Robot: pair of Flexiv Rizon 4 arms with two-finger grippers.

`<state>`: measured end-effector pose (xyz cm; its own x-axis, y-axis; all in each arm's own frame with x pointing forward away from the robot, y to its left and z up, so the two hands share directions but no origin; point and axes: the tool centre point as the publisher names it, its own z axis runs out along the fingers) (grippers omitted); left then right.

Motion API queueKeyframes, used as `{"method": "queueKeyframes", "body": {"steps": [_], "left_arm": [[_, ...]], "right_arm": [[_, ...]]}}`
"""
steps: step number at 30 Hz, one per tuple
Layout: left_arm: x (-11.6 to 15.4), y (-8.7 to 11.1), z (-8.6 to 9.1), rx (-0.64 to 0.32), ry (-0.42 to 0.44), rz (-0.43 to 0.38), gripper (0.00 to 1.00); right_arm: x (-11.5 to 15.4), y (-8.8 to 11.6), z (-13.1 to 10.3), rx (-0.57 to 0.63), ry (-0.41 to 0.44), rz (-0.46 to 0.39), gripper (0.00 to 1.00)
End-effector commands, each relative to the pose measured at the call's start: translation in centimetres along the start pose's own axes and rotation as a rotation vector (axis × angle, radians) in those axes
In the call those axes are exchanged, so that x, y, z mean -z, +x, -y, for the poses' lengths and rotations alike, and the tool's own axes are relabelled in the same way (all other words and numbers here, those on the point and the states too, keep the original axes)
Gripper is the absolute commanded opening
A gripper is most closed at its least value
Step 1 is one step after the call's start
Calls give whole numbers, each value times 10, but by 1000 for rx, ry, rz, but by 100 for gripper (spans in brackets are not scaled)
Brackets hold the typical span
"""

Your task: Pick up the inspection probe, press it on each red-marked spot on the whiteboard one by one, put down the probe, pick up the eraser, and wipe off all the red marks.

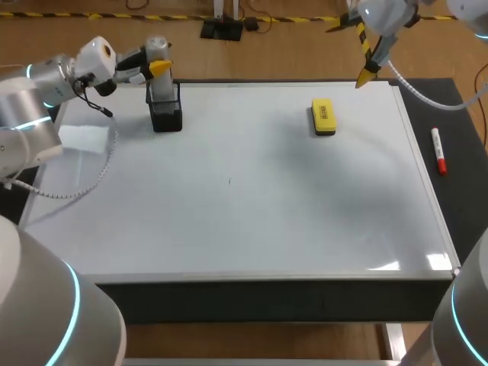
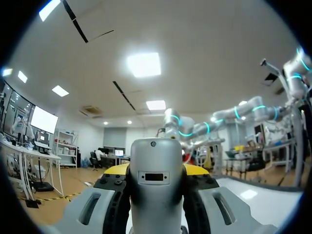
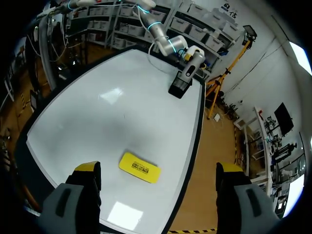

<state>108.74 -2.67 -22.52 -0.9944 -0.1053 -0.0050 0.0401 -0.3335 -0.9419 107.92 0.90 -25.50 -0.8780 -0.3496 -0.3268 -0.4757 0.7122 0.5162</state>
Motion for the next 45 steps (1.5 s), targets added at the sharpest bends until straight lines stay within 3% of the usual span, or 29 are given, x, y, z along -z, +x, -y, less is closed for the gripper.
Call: {"method": "queueKeyframes", "body": {"steps": [1,11,26,27,29,30,31,40,45], "left_arm": [[1,-7,-10,4,13,-43,0],[7,-7,-25,29,17,-57,0],[11,-4,-31,43,27,-37,0],[12,-4,-31,44,27,-37,22],[12,-3,-31,45,26,-38,49],[12,-3,-31,46,24,-38,86],[12,-2,-30,46,23,-37,100],[17,7,-20,10,-15,18,100],[23,18,-10,-27,-86,140,100]], "right_arm": [[1,-1,0,1,4,-5,100],[1,-1,0,1,4,-5,100],[1,-1,0,1,4,-5,100],[1,-1,0,1,4,-5,100],[1,-1,0,1,4,-5,100],[1,-1,0,1,4,-5,100],[1,-1,0,1,4,-5,100],[1,-1,0,1,4,-5,100],[1,-1,0,1,4,-5,100]]}}
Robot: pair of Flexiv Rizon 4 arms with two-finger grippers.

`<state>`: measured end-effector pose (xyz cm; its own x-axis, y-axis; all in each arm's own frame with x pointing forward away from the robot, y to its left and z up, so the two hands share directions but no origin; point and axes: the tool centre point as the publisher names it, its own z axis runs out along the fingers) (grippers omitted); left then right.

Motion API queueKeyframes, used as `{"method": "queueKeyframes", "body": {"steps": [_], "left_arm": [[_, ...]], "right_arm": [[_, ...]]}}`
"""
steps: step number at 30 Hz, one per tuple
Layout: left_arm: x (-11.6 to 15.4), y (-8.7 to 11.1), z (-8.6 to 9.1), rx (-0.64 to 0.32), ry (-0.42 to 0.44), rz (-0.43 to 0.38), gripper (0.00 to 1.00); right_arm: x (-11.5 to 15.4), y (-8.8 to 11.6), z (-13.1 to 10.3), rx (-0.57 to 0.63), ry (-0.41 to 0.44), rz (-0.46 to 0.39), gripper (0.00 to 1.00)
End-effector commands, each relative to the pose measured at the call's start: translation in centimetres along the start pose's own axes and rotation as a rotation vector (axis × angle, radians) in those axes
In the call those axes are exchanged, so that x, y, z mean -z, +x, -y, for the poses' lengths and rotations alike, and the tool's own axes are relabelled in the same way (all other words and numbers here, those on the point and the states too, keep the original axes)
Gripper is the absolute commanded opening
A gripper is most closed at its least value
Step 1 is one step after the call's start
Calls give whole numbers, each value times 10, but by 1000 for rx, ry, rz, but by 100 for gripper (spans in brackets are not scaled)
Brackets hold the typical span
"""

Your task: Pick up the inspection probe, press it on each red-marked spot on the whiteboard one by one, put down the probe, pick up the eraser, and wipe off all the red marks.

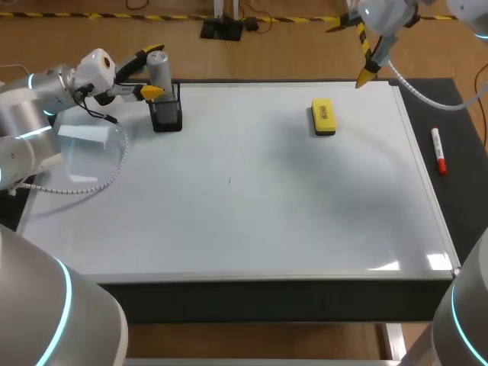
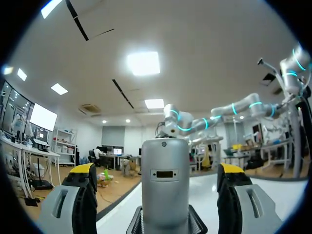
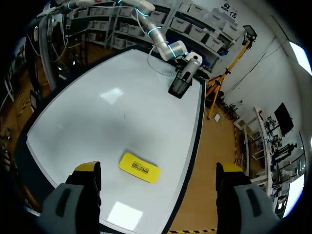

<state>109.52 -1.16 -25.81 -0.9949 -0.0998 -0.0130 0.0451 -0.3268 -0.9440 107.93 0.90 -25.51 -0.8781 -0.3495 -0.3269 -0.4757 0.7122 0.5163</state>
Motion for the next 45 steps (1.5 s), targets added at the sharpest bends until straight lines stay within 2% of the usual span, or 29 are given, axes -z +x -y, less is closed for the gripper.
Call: {"method": "queueKeyframes", "body": {"steps": [1,6,9,10,18,25,36,40,45], "left_arm": [[1,30,18,-32,-95,167,100],[10,44,24,-62,-137,234,100],[14,52,27,-80,-189,315,100],[16,54,27,-84,-231,366,100],[22,76,35,-141,-354,471,100],[22,92,40,-203,-511,575,100],[20,116,48,-263,-631,637,100],[20,127,49,-259,-627,623,100],[20,127,49,-259,-627,623,100]], "right_arm": [[1,-1,0,1,4,-5,100],[1,-1,0,1,4,-5,100],[1,-1,0,1,4,-5,100],[1,-1,0,1,4,-5,100],[1,-1,0,1,4,-5,100],[1,-1,0,1,4,-5,100],[1,-1,0,1,4,-5,100],[1,-1,0,1,4,-5,100],[1,-1,0,1,4,-5,100]]}}
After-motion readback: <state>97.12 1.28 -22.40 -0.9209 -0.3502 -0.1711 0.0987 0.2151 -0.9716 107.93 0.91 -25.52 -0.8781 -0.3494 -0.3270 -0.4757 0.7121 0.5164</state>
